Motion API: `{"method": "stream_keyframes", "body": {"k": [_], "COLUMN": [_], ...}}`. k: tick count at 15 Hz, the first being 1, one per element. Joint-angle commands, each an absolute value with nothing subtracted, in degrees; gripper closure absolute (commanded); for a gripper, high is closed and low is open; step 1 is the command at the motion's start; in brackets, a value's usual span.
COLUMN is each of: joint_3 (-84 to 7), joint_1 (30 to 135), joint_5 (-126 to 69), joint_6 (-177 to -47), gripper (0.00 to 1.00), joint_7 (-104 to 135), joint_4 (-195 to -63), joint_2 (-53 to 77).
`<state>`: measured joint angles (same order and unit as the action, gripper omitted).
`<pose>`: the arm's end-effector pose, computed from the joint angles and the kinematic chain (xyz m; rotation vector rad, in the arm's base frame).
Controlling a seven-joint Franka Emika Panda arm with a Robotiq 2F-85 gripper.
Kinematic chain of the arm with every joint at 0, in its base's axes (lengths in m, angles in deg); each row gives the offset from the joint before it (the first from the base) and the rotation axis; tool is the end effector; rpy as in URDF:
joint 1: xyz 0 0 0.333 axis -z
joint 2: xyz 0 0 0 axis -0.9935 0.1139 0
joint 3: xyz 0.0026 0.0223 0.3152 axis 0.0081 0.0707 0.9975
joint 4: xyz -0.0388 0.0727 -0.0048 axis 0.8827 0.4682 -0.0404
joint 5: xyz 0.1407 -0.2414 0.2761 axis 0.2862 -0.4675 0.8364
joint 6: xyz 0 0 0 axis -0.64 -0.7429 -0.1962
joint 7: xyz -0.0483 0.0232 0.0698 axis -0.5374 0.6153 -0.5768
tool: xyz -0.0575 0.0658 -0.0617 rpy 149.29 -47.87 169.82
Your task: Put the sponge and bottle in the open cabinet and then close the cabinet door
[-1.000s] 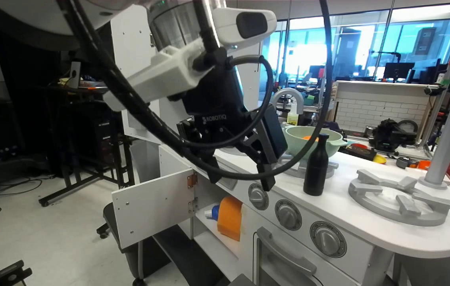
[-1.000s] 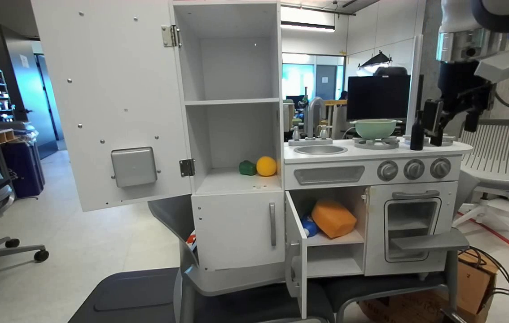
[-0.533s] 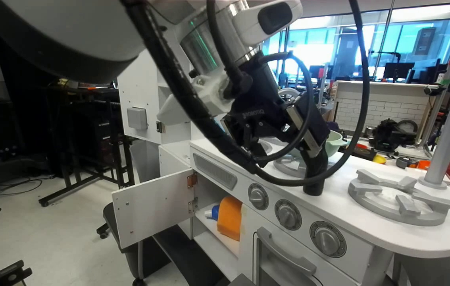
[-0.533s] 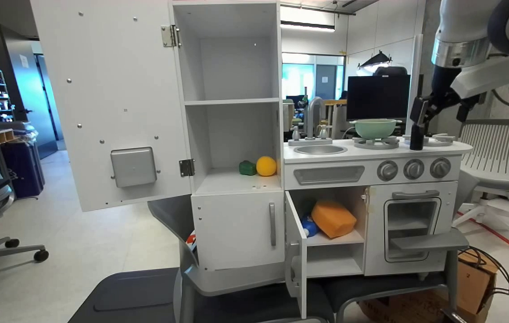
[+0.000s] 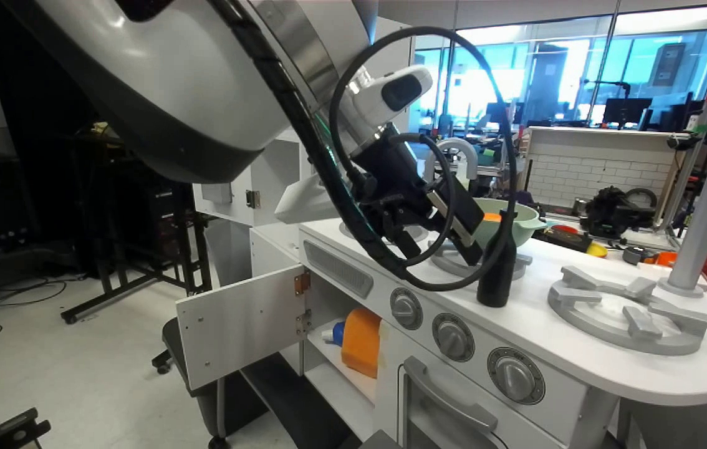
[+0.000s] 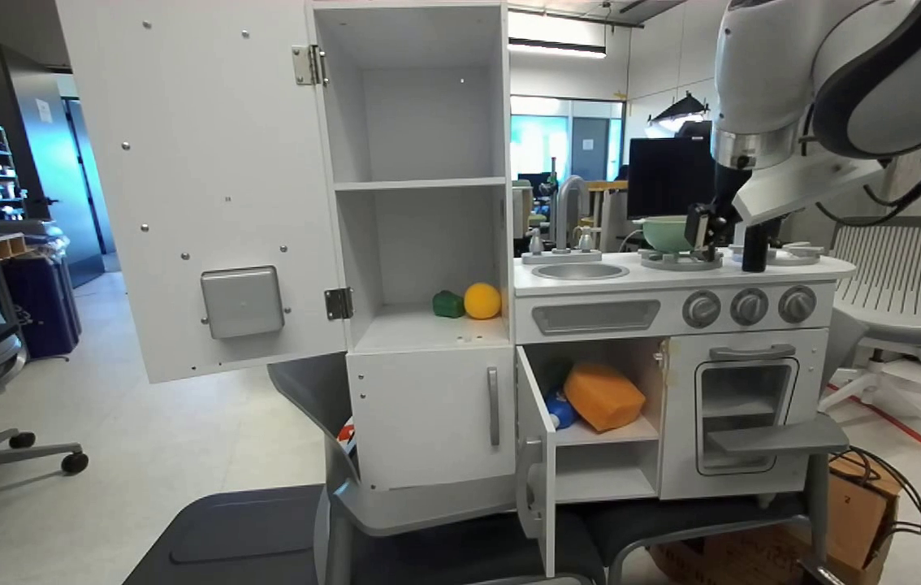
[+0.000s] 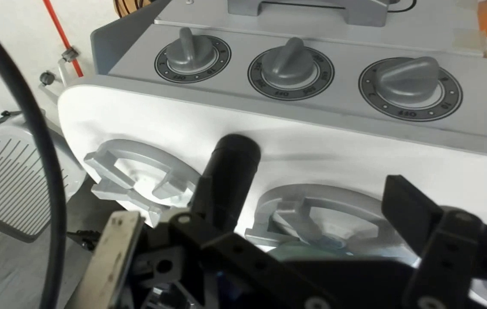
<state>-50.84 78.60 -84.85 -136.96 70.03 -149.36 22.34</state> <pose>0.6275 -0.0777 0.2637 2.5763 -0.3145 0.6875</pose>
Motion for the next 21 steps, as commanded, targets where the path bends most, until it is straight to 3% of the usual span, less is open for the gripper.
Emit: {"method": "stream_keyframes", "body": {"k": [1,21], "joint_3": [-53.1,-55.4], "joint_1": [76.8,78.5], "joint_5": [-88.5,-87.7], "joint_6": [-136.6,-136.7], "gripper": [0.00,0.00], "joint_7": [74.9,75.0], "joint_4": [-146.9,-141.1], "joint_2": [25.0,28.9]}}
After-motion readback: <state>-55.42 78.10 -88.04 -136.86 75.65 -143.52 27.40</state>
